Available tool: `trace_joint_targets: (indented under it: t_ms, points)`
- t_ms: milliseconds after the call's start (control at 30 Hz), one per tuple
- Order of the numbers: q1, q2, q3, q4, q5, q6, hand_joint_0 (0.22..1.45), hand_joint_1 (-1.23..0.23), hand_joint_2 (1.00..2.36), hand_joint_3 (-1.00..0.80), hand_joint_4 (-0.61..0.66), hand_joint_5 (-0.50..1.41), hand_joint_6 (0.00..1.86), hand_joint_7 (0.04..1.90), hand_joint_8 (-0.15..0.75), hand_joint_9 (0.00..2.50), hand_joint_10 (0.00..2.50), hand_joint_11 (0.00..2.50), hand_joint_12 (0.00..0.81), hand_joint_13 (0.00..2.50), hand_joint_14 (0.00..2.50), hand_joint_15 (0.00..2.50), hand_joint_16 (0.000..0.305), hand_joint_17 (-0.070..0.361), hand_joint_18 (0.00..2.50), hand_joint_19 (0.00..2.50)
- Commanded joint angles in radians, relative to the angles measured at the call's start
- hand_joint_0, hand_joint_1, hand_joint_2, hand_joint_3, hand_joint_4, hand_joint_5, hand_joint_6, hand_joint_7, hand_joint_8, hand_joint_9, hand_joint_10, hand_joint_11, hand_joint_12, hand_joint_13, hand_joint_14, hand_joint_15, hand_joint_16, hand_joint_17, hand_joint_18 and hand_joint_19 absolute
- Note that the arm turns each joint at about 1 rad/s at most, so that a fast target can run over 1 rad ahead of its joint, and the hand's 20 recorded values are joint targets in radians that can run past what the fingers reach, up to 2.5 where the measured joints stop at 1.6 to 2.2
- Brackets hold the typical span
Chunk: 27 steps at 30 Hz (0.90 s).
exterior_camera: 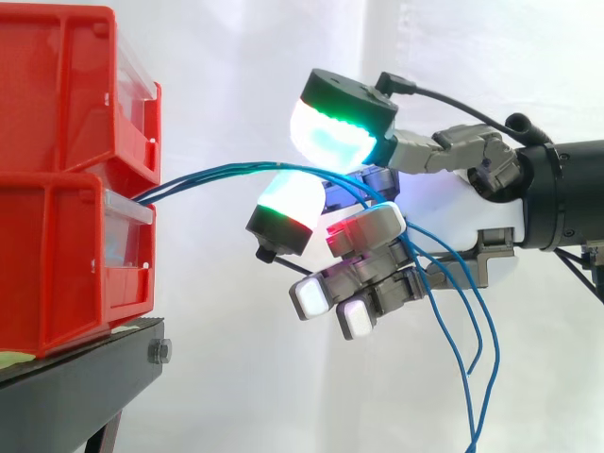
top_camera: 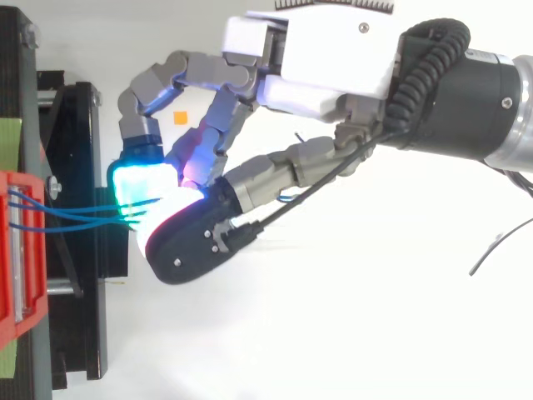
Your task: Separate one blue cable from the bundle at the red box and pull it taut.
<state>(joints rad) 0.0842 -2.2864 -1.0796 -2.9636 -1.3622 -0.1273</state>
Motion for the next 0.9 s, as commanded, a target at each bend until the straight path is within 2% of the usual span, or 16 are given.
trace_joint_targets:
  t_ms: [0, 67, 133, 267, 300, 500, 600, 733, 867]
  points:
    - [-0.001, 0.001, 0.000, 0.000, 0.000, 0.000, 0.65, -0.84, 1.01, -0.44, 0.06, -0.17, 0.81, 1.11, 0.298, 1.23, 0.02, 1.35, 0.382, 0.85, 0.02, 0.62, 0.046, 0.103, 0.83, 0.75]
    - [0.000, -0.001, 0.001, 0.000, 0.000, 0.000, 0.71, -0.86, 1.01, -0.38, 0.01, -0.20, 0.85, 1.07, 0.293, 1.20, 0.02, 1.33, 0.382, 0.86, 0.02, 0.60, 0.045, 0.101, 0.84, 0.72]
    - [0.000, -0.001, 0.001, 0.000, 0.000, 0.000, 0.76, -0.89, 1.01, -0.35, 0.01, -0.21, 0.86, 1.03, 0.290, 1.15, 0.02, 1.31, 0.377, 0.85, 0.02, 0.60, 0.044, 0.100, 0.82, 0.71]
    - [0.000, 0.001, 0.000, 0.000, 0.000, 0.000, 0.81, -0.92, 1.00, -0.44, 0.07, -0.22, 0.87, 1.01, 0.284, 1.08, 0.02, 1.29, 0.378, 0.83, 0.02, 0.60, 0.044, 0.098, 0.80, 0.69]
    - [0.000, -0.001, 0.000, -0.002, 0.000, 0.000, 0.81, -0.94, 1.00, -0.50, 0.06, -0.22, 0.87, 1.01, 0.280, 1.05, 0.02, 1.30, 0.374, 0.79, 0.02, 0.58, 0.045, 0.100, 0.80, 0.67]
    - [0.000, 0.001, 0.000, 0.000, -0.002, 0.000, 0.62, -1.04, 1.00, -0.50, 0.09, -0.24, 0.87, 1.02, 0.280, 0.91, 0.02, 1.28, 0.392, 0.57, 0.02, 0.50, 0.049, 0.110, 0.67, 0.62]
    - [0.000, 0.001, 0.000, 0.000, -0.002, 0.000, 0.52, -0.97, 1.00, -0.50, 0.12, -0.23, 0.87, 0.98, 0.307, 0.92, 0.02, 1.27, 0.405, 0.55, 0.02, 0.47, 0.052, 0.116, 0.68, 0.62]
    - [0.000, -0.001, 0.000, -0.002, -0.002, 0.000, 0.53, -0.73, 1.00, -0.50, 0.10, -0.20, 0.83, 0.97, 0.313, 1.03, 0.02, 1.26, 0.399, 0.60, 0.02, 0.47, 0.050, 0.113, 0.71, 0.66]
    - [0.000, 0.001, 0.001, -0.002, -0.002, 0.000, 0.56, -0.63, 1.00, -0.50, 0.08, -0.18, 0.81, 1.00, 0.307, 1.08, 0.02, 1.26, 0.391, 0.63, 0.02, 0.48, 0.047, 0.107, 0.74, 0.68]
